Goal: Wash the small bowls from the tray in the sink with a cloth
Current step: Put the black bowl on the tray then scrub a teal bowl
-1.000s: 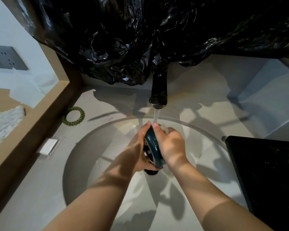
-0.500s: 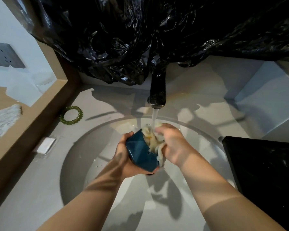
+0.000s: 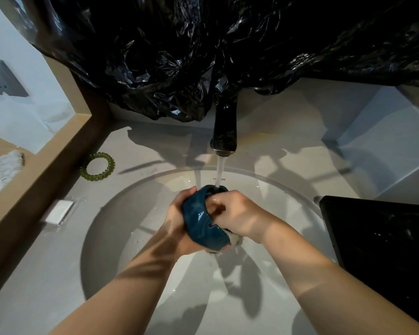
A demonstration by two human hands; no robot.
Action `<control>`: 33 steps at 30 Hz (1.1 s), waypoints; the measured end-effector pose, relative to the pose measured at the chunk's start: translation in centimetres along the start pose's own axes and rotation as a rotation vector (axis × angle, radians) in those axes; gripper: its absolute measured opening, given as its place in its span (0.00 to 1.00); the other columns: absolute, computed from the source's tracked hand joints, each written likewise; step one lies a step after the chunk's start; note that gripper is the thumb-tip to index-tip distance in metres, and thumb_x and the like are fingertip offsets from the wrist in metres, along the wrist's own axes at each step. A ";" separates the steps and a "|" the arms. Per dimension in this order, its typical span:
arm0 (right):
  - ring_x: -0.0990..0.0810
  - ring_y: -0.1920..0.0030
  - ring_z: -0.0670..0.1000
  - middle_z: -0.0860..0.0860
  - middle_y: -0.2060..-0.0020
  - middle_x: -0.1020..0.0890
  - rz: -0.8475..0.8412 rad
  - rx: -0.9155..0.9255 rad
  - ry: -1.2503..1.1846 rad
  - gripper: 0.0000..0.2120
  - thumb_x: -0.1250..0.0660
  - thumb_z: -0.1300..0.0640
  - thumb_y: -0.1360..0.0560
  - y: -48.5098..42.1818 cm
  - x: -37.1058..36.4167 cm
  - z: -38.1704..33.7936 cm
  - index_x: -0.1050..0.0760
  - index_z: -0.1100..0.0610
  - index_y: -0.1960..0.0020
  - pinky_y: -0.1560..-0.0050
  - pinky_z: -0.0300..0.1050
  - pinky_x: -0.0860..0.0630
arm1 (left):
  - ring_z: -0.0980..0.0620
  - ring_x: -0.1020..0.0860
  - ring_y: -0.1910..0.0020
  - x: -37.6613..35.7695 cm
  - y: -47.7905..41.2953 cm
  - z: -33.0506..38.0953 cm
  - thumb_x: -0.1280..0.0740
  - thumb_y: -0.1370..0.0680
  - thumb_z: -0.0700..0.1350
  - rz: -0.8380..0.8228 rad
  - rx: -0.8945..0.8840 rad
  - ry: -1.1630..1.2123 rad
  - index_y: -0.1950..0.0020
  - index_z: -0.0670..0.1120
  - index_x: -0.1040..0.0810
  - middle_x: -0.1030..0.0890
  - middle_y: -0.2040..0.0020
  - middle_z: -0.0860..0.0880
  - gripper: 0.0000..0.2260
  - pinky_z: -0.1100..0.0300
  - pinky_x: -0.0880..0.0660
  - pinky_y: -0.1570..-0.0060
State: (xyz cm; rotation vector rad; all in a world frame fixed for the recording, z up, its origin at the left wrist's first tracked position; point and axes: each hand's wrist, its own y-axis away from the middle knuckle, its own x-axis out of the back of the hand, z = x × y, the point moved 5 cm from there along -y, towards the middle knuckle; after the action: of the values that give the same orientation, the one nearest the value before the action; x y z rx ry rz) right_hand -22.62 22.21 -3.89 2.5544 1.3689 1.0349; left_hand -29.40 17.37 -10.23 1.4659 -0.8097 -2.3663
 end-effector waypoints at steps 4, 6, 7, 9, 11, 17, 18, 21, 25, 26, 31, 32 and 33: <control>0.28 0.61 0.50 0.45 0.67 0.27 0.307 0.158 0.008 0.18 0.39 0.70 0.29 -0.3 1.0 0.1 0.34 0.47 0.67 0.58 0.39 0.31 | 0.42 0.23 0.57 -0.8 0.0 0.0 0.37 0.30 0.58 -0.030 0.015 -0.001 0.53 0.42 0.20 0.20 0.57 0.41 0.21 0.49 0.27 0.54; 0.31 0.61 0.51 0.46 0.66 0.30 0.400 0.310 0.220 0.15 0.38 0.67 0.30 -0.1 1.3 -0.1 0.37 0.50 0.67 0.60 0.40 0.35 | 0.42 0.23 0.54 -1.0 -0.1 0.2 0.37 0.30 0.58 -0.065 -0.006 -0.038 0.50 0.42 0.22 0.22 0.54 0.41 0.21 0.49 0.27 0.51; 0.31 0.60 0.51 0.48 0.65 0.30 0.436 0.385 0.323 0.10 0.37 0.63 0.31 0.1 1.3 -0.2 0.35 0.52 0.66 0.60 0.40 0.35 | 0.42 0.23 0.53 -1.1 -0.1 0.4 0.37 0.30 0.57 -0.077 -0.015 -0.056 0.48 0.42 0.22 0.22 0.53 0.41 0.21 0.49 0.26 0.50; 0.30 0.57 0.52 0.50 0.61 0.28 0.465 0.383 0.389 0.08 0.37 0.52 0.32 0.3 1.7 0.6 0.27 0.56 0.65 0.56 0.40 0.34 | 0.41 0.22 0.55 -1.0 0.2 0.7 0.37 0.32 0.57 -0.070 -0.005 -0.072 0.49 0.41 0.20 0.20 0.53 0.40 0.22 0.49 0.24 0.51; 0.29 0.51 0.50 0.50 0.57 0.24 0.338 0.273 0.427 0.15 0.39 0.47 0.29 0.4 1.8 1.4 0.19 0.55 0.57 0.47 0.41 0.34 | 0.41 0.22 0.55 -0.4 0.2 1.2 0.36 0.35 0.58 -0.002 0.023 -0.019 0.47 0.41 0.20 0.19 0.53 0.39 0.25 0.49 0.25 0.51; 0.35 0.70 0.47 0.49 0.76 0.33 0.038 -0.004 -0.222 0.15 0.41 0.68 0.26 0.5 0.4 0.8 0.32 0.61 0.72 0.67 0.40 0.37 | 0.42 0.20 0.62 -0.5 0.4 1.1 0.36 0.34 0.58 0.063 0.006 -0.037 0.56 0.39 0.18 0.18 0.60 0.40 0.23 0.50 0.28 0.56; 0.34 0.71 0.46 0.49 0.76 0.33 0.056 0.007 -0.289 0.13 0.43 0.70 0.27 0.3 0.3 0.8 0.33 0.64 0.70 0.68 0.39 0.37 | 0.42 0.20 0.64 -0.7 0.4 0.9 0.37 0.34 0.58 0.041 0.007 -0.034 0.58 0.39 0.18 0.18 0.61 0.40 0.22 0.50 0.28 0.56; 0.32 0.65 0.45 0.48 0.68 0.31 0.090 0.111 -0.104 0.16 0.43 0.71 0.26 0.1 0.5 0.2 0.31 0.58 0.69 0.65 0.31 0.35 | 0.42 0.22 0.62 -0.8 0.4 0.8 0.36 0.33 0.57 0.015 0.011 -0.052 0.60 0.39 0.18 0.19 0.62 0.40 0.21 0.51 0.28 0.55; 0.29 0.52 0.50 0.50 0.52 0.28 0.007 0.076 0.164 0.10 0.46 0.65 0.22 -0.3 0.6 0.6 0.29 0.53 0.55 0.60 0.24 0.34 | 0.43 0.23 0.61 -0.8 0.2 1.0 0.34 0.36 0.55 0.062 -0.003 -0.080 0.56 0.39 0.20 0.21 0.61 0.41 0.20 0.53 0.28 0.58; 0.27 0.51 0.52 0.51 0.48 0.25 -0.027 0.004 0.218 0.10 0.45 0.63 0.22 -0.4 0.7 0.8 0.28 0.53 0.48 0.57 0.30 0.32 | 0.43 0.23 0.61 -0.8 0.2 1.0 0.34 0.37 0.55 0.083 -0.008 -0.104 0.53 0.40 0.21 0.21 0.59 0.40 0.21 0.53 0.27 0.58; 0.22 0.58 0.50 0.51 0.59 0.20 -0.241 -0.134 -0.153 0.12 0.40 0.66 0.24 0.3 0.3 1.2 0.24 0.51 0.56 0.62 0.36 0.25 | 0.41 0.24 0.54 -0.5 0.0 0.5 0.28 0.41 0.55 0.117 0.027 -0.099 0.38 0.43 0.24 0.21 0.51 0.40 0.33 0.51 0.27 0.52; 0.21 0.60 0.49 0.51 0.61 0.20 -0.255 -0.116 -0.273 0.13 0.40 0.68 0.24 0.4 0.3 1.3 0.23 0.52 0.56 0.64 0.35 0.25 | 0.42 0.24 0.56 -0.5 0.0 0.5 0.29 0.39 0.55 0.121 0.031 -0.096 0.39 0.43 0.24 0.22 0.54 0.40 0.31 0.52 0.27 0.53; 0.21 0.61 0.48 0.51 0.62 0.19 -0.250 -0.104 -0.367 0.13 0.40 0.69 0.24 0.5 0.4 1.4 0.22 0.54 0.56 0.66 0.34 0.24 | 0.42 0.24 0.57 -0.6 0.0 0.7 0.30 0.38 0.56 0.121 0.026 -0.096 0.40 0.43 0.24 0.22 0.55 0.40 0.29 0.52 0.28 0.54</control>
State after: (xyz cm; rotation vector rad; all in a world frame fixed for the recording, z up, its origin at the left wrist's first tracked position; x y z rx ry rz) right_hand -21.33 22.54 -4.58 2.2757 1.4355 0.5474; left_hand -29.71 17.90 -9.58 1.2822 -0.9290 -2.3589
